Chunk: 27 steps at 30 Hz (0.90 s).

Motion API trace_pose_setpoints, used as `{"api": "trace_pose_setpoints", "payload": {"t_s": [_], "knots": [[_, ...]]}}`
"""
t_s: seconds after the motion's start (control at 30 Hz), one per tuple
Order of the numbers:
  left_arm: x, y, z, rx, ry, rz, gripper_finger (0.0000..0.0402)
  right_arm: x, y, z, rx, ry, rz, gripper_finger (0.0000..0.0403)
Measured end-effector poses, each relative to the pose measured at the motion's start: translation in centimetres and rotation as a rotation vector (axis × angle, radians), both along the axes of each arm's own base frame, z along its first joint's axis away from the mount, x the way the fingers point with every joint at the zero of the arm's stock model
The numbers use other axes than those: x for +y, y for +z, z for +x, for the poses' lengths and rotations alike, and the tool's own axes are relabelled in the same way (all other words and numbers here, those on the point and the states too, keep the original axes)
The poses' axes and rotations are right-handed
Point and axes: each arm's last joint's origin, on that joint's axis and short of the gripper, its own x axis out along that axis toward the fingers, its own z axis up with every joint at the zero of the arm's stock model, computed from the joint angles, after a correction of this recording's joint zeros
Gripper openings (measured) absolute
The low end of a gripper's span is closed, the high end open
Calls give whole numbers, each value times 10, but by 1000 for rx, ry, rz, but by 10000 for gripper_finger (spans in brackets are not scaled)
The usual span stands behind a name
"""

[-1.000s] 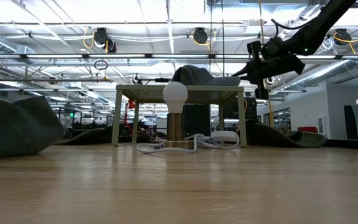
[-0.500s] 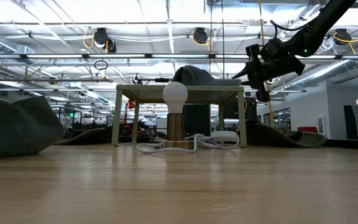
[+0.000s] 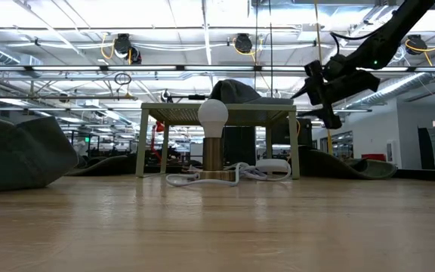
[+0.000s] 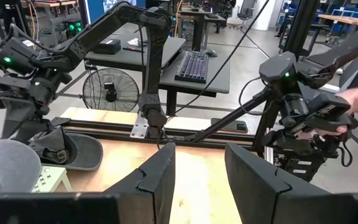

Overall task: Pick & Place hat
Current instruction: Put the right black cap on the shelf

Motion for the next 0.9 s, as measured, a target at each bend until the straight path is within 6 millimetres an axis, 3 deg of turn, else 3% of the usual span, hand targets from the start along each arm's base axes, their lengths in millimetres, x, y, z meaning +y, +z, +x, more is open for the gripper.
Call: {"api": "trace_pose_setpoints", "payload": {"t_s": [0.23,0.53,0.7,0.9], "knots": [[0,0,0,0,-1,5,145,12,6,-22,65,-14,-33,211],[0,0,0,0,-2,10,145,42,31,-39,207,-77,-152,210],[0,0,0,0,-2,10,145,63,47,-44,274,-114,-208,210],[0,0,0,0,-3,11,145,99,63,-46,477,-180,-323,210]]}}
